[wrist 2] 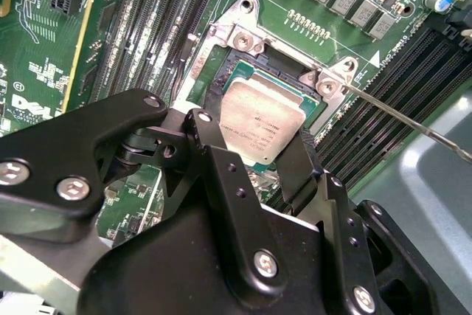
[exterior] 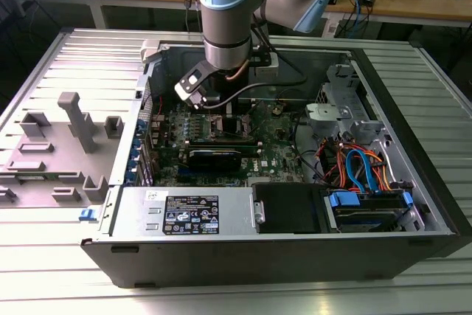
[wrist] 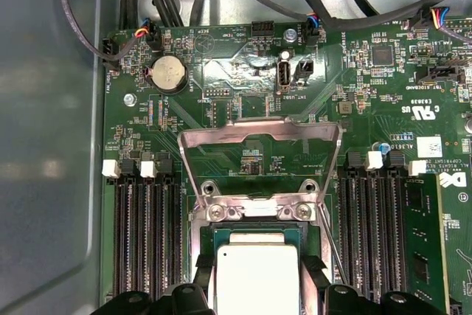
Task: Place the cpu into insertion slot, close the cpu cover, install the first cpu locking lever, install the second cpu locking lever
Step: 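Place the cpu into insertion slot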
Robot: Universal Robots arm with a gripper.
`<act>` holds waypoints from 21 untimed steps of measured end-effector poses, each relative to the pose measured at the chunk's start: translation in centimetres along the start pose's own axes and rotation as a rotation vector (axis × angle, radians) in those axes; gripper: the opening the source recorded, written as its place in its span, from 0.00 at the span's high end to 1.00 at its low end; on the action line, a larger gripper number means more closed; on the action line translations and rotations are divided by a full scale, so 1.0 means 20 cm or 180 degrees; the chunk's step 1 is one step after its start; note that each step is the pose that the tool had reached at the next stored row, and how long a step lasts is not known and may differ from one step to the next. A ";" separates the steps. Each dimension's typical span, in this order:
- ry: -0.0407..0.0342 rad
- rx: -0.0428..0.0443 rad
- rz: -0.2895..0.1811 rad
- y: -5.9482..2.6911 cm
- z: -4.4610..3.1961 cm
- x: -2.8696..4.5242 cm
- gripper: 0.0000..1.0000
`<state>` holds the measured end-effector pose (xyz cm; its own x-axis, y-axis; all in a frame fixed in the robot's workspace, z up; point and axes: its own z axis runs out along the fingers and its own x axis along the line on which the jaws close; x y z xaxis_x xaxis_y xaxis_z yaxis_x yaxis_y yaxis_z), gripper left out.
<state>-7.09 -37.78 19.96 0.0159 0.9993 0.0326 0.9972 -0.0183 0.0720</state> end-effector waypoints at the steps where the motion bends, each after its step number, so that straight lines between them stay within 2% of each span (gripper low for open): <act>1: 0.0001 0.0000 0.0001 0.000 0.000 -0.002 0.46; 8: 0.0003 0.0000 0.0001 -0.001 0.016 -0.006 0.46; 9: 0.0002 -0.0002 0.0002 0.000 0.016 -0.006 0.45; 10: 0.0001 -0.0001 0.0001 -0.001 0.016 -0.007 0.39; 12: 0.0000 0.0000 0.0001 -0.001 0.015 -0.007 0.39; 13: 0.0006 0.0000 0.0002 -0.001 0.014 -0.007 0.39; 14: 0.0041 0.0001 0.0005 0.000 0.004 -0.006 0.39; 15: 0.0048 0.0002 0.0006 0.001 -0.011 -0.006 0.39; 21: 0.0049 0.0003 0.0006 0.000 -0.004 -0.007 0.39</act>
<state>-7.09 -37.92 20.04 0.0167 0.9987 0.0480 0.9973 -0.0201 0.0710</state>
